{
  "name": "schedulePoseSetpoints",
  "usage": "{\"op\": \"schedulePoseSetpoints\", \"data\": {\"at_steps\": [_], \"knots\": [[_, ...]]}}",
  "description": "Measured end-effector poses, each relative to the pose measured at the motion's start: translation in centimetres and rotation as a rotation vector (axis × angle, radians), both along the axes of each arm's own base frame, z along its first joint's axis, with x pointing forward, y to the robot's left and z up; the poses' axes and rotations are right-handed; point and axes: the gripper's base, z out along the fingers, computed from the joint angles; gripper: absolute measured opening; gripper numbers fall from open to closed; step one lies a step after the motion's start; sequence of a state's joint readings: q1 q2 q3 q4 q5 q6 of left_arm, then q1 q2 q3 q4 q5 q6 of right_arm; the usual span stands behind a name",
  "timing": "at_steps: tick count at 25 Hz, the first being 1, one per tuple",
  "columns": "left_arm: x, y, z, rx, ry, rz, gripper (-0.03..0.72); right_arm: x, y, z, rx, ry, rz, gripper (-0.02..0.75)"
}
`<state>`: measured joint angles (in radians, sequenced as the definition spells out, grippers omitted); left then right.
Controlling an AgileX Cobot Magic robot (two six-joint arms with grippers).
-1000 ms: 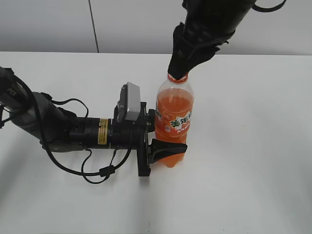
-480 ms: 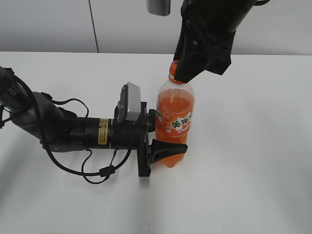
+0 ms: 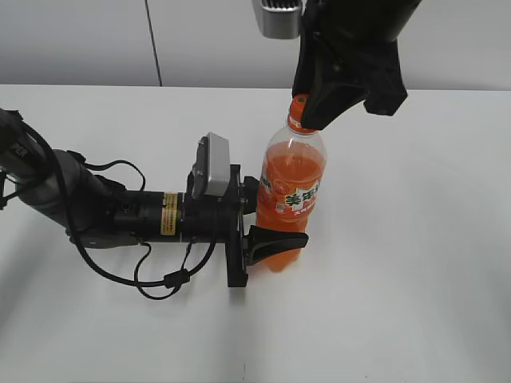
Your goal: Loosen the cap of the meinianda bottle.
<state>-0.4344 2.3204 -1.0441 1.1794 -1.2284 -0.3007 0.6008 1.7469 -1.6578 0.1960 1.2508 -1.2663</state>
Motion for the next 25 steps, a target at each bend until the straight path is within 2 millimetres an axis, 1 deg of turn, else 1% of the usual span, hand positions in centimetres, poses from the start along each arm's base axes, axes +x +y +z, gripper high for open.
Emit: {"op": "schedulePoseSetpoints", "data": {"at_steps": [6, 9, 12, 14, 19, 25], "knots": [[0.0, 0.0, 0.0, -0.001, 0.000, -0.002, 0.392, -0.2, 0.3, 0.1, -0.019, -0.031, 0.091, 0.265], [-0.1, 0.0, 0.0, 0.003, -0.003, -0.008, 0.392, -0.6, 0.7, 0.1, -0.037, -0.064, 0.178, 0.265], [-0.1, 0.0, -0.1, 0.012, 0.004, -0.006, 0.391, -1.0, 1.1, 1.3, -0.024, -0.141, 0.259, 0.265], [-0.1, 0.0, -0.2, 0.013, 0.004, -0.005, 0.391, -1.2, 1.2, 1.6, -0.029, -0.165, 0.308, 0.265], [-0.1, 0.0, -0.2, 0.013, 0.004, -0.005, 0.391, -1.3, 1.3, 1.6, -0.056, -0.198, 0.381, 0.265], [-0.1, 0.0, -0.2, 0.013, 0.004, -0.005, 0.391, -1.3, 1.3, 1.5, -0.142, -0.255, 0.443, 0.265]]}}
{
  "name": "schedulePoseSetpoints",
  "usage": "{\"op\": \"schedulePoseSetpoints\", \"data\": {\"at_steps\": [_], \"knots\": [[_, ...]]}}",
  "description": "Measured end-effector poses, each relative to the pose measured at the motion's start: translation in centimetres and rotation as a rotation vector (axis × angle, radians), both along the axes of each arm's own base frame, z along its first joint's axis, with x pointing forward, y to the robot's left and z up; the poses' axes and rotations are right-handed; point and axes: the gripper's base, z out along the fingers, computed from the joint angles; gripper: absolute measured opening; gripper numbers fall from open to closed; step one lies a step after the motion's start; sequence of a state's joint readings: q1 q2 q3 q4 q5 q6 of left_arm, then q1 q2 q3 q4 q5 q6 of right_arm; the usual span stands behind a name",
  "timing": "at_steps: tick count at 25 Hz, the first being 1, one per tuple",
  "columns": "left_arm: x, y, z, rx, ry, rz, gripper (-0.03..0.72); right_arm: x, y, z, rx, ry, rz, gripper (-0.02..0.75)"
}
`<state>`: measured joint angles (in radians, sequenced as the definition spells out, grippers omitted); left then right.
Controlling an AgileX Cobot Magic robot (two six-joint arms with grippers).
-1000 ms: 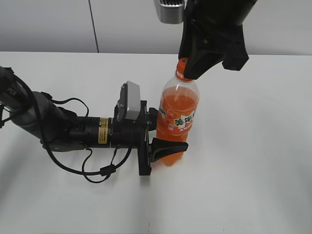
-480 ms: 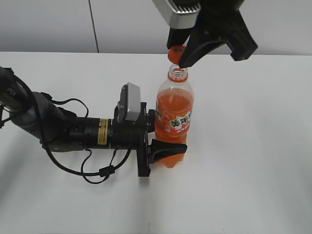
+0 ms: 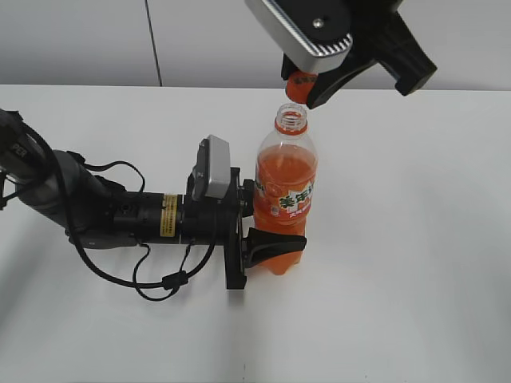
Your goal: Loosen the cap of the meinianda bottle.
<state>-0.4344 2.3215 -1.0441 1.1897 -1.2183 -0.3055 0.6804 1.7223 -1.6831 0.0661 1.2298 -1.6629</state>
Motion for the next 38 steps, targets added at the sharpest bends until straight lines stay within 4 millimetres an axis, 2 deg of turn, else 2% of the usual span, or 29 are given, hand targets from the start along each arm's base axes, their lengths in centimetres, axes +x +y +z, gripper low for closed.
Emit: {"op": "schedulePoseSetpoints", "data": {"at_steps": [3, 9, 13, 15, 19, 23, 27, 30, 34, 38], "knots": [[0.0, 0.0, 0.0, 0.000, 0.000, 0.000, 0.391, -0.4, 0.0, 0.6, 0.053, 0.033, -0.116, 0.265], [0.1, 0.0, 0.1, -0.006, 0.002, 0.014, 0.391, -0.7, -0.5, 3.4, 0.322, 0.186, -0.769, 0.265], [0.4, 0.0, 0.1, -0.018, 0.011, 0.049, 0.391, -0.2, -1.1, 3.6, 0.439, 0.261, -1.163, 0.265], [0.5, 0.0, 0.1, -0.021, 0.014, 0.065, 0.391, 0.2, -1.7, 3.6, 0.486, 0.304, -1.308, 0.265], [0.6, 0.0, 0.0, -0.025, 0.020, 0.078, 0.391, 1.9, -4.1, 3.6, 0.544, 0.328, -1.499, 0.265], [0.6, 0.0, 0.0, -0.028, 0.022, 0.081, 0.395, 4.2, -8.5, 2.9, 0.565, 0.324, -1.672, 0.265], [0.6, 0.0, 0.0, -0.028, 0.023, 0.083, 0.387, 5.5, -12.9, -0.1, 0.511, 0.382, -1.841, 0.265], [0.7, 0.0, 0.0, -0.029, 0.025, 0.085, 0.387, 6.1, -15.1, -3.3, 0.513, 0.396, -1.919, 0.265], [0.7, 0.0, 0.0, -0.029, 0.025, 0.085, 0.387, 6.8, -17.3, -8.5, 0.522, 0.395, -2.005, 0.265], [0.7, 0.0, 0.0, -0.030, 0.025, 0.084, 0.387, 7.7, -18.1, -14.0, 0.457, 0.408, -2.054, 0.265]]}}
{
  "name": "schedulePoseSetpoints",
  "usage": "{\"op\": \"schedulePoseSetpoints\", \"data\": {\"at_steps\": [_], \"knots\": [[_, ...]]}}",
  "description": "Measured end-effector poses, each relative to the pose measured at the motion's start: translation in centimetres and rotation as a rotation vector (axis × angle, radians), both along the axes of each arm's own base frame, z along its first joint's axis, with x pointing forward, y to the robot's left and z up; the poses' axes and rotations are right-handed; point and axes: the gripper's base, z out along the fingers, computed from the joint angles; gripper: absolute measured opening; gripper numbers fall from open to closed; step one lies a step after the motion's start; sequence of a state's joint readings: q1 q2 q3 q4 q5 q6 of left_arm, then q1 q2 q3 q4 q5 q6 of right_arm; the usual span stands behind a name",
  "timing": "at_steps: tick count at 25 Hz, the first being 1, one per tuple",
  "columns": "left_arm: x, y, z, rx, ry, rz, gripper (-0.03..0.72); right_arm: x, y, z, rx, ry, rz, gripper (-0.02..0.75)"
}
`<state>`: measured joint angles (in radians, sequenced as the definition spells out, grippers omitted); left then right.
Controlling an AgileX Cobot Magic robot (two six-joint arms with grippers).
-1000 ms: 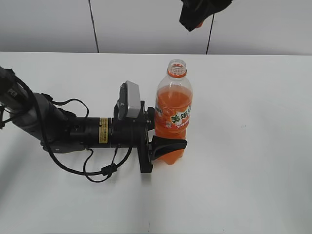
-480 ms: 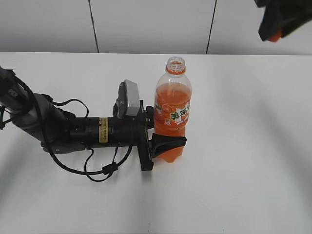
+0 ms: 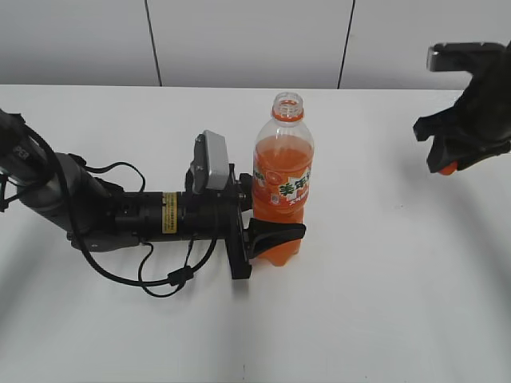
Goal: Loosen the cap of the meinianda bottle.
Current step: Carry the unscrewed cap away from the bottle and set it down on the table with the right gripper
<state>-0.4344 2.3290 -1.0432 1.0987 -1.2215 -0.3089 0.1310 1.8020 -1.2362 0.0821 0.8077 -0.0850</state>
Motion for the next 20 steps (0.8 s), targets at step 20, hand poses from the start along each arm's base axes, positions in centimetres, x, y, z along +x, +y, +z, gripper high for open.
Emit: {"op": "schedulePoseSetpoints", "data": {"at_steps": [20], "knots": [[0.0, 0.0, 0.0, 0.000, 0.000, 0.001, 0.387, 1.8, 0.2, -9.8, -0.025, 0.153, -0.002, 0.265]]}}
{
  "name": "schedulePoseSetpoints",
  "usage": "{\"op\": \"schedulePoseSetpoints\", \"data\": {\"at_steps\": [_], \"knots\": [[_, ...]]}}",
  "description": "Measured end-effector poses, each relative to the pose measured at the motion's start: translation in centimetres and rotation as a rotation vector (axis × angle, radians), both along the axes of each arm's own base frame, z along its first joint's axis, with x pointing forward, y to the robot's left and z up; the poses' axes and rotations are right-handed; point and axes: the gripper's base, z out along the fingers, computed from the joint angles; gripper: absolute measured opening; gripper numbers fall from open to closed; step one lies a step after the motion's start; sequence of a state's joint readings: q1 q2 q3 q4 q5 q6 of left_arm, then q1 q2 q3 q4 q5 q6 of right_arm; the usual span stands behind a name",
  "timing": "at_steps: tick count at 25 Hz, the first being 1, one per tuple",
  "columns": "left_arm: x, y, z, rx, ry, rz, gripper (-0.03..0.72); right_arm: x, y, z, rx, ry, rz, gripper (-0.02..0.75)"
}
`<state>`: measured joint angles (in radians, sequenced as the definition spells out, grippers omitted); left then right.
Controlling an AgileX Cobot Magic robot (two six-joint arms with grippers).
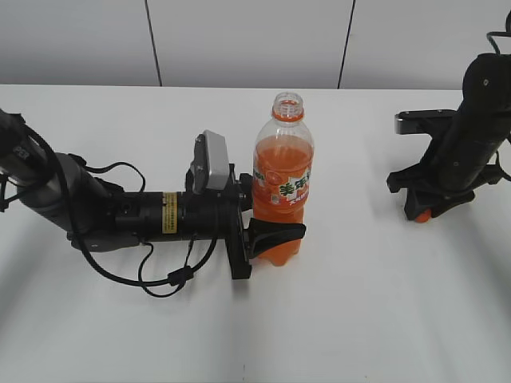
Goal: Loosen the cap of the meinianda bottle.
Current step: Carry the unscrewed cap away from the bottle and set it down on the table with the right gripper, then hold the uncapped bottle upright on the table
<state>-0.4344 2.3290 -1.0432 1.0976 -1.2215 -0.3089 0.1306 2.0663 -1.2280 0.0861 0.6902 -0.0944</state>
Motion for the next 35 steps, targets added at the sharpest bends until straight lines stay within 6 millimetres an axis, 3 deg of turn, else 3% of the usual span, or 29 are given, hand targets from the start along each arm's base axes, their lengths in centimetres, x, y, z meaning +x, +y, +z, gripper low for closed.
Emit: {"op": "schedulePoseSetpoints", "data": {"at_steps": [2, 6, 8, 24, 27, 32, 35], "knots": [[0.00, 0.00, 0.00, 0.000, 0.000, 0.000, 0.387, 0.00, 0.00, 0.00, 0.000, 0.000, 0.000, 0.299], [0.00, 0.00, 0.00, 0.000, 0.000, 0.000, 0.387, 0.00, 0.00, 0.00, 0.000, 0.000, 0.000, 0.503], [-0.01, 0.00, 0.00, 0.000, 0.000, -0.001, 0.387, 0.00, 0.00, 0.00, 0.000, 0.000, 0.000, 0.559], [-0.02, 0.00, -0.01, 0.000, 0.005, -0.001, 0.402, -0.04, -0.04, 0.03, -0.006, 0.003, 0.010, 0.568], [-0.01, 0.00, -0.02, -0.002, 0.034, 0.004, 0.433, -0.05, -0.04, 0.03, -0.006, 0.004, 0.010, 0.568], [0.00, 0.02, -0.11, 0.000, 0.099, 0.018, 0.563, -0.07, -0.05, 0.02, -0.007, 0.006, 0.012, 0.568], [0.03, 0.01, 0.15, -0.003, 0.119, 0.022, 0.591, -0.07, -0.05, 0.02, -0.007, 0.006, 0.013, 0.568]]}}
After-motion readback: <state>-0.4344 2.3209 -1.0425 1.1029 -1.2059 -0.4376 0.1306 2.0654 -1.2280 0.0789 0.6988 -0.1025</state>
